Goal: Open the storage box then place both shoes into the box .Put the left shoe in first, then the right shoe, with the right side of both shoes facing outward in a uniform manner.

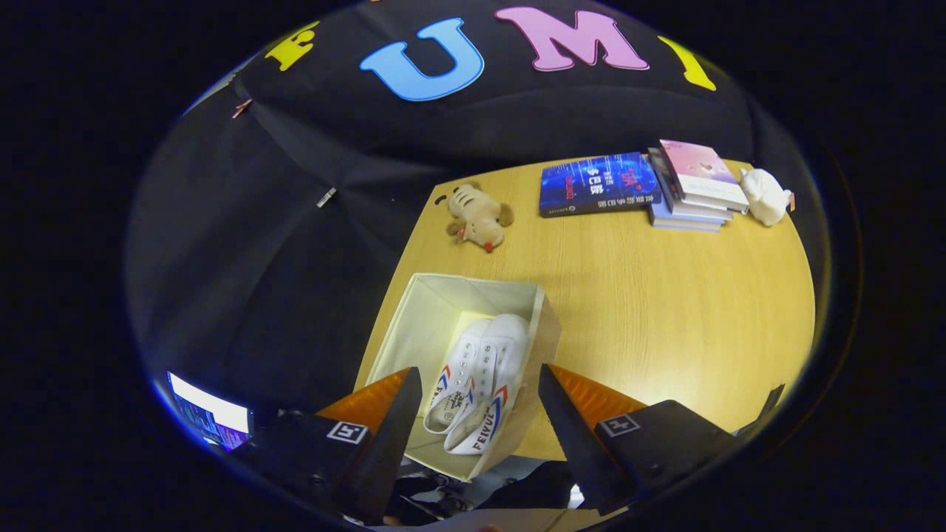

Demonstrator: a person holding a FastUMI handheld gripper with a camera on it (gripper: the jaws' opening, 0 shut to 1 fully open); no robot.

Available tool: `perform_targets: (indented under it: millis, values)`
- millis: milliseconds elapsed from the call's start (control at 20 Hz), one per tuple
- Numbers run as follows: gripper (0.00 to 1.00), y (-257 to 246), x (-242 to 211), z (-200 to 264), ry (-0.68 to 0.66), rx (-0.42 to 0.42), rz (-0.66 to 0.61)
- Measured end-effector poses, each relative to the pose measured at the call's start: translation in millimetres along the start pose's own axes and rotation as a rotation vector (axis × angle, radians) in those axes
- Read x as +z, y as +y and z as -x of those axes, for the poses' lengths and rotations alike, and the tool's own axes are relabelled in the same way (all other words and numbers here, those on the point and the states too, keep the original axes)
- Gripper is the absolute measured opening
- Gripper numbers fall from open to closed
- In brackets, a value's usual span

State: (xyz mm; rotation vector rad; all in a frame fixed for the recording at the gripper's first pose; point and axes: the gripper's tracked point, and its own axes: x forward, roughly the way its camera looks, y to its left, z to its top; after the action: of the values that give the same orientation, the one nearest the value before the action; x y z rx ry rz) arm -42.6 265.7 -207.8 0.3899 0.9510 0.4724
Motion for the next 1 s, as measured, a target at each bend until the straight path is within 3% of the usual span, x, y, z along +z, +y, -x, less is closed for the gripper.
perform_targets:
  millis: [300,700,1000]
  values:
    - [0.97,-57.2,36.5,43.7,-0.158,-0.118,0.072]
    - [0.98,-130.5,96.0,120.6,-0.407,-0.348,0.200]
    - [0.99,-150.0,136.1,188.6,-0.642,-0.484,0.271]
